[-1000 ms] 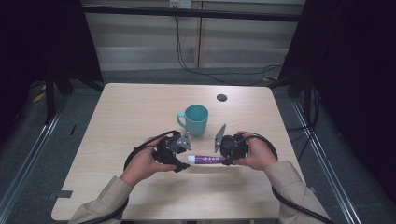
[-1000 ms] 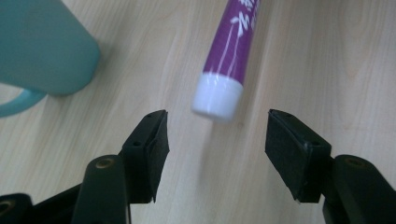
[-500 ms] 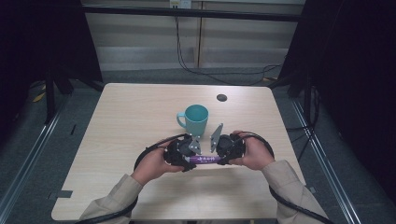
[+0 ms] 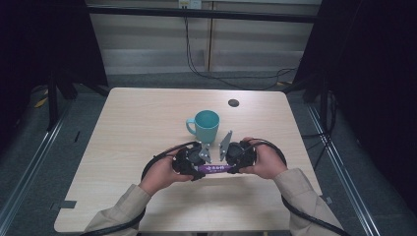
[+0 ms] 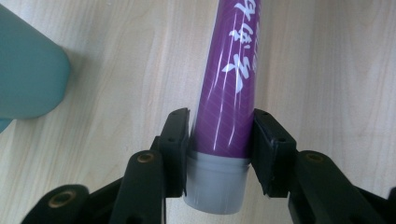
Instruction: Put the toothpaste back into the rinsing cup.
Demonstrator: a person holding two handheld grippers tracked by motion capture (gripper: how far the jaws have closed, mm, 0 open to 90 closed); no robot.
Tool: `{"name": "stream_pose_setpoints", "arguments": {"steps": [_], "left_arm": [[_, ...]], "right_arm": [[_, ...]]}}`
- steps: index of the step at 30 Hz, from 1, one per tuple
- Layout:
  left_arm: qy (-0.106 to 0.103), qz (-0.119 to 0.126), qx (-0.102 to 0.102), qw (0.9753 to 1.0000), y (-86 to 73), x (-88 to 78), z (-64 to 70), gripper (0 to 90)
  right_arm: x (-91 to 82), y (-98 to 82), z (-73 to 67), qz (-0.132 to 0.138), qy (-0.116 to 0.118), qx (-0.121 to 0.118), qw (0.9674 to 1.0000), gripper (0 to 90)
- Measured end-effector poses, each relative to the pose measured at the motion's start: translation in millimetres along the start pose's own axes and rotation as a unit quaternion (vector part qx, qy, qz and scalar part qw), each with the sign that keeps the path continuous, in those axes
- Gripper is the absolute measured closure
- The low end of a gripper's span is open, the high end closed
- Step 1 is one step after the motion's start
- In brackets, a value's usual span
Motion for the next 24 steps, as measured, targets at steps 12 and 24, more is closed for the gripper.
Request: {"name": "stream_pose_setpoints", "arguments": {"steps": [12, 24], "left_arm": [[-0.013, 0.016, -0.017, 0.9996, 2.3, 4.9, 3.9, 61.0], [-0.025, 0.013, -0.014, 0.9995, 4.6, 8.6, 6.6, 65.7]], "right_arm": [[3.0, 5.6, 1.5, 0.011, -0.001, -0.015, 0.9998, 76.3], [-2.2, 14.7, -0.4, 0.026, -0.002, -0.017, 0.9995, 75.7]]}}
Point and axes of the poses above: each handheld gripper's, and its own axes: x roughly forward along the jaws, y roughly out of its top, z roughly to its right, the point moved 8 cm from there along x, roughly forward along the jaws, and after that the axes turned 10 degrees about -x, right-handed, at the moved point
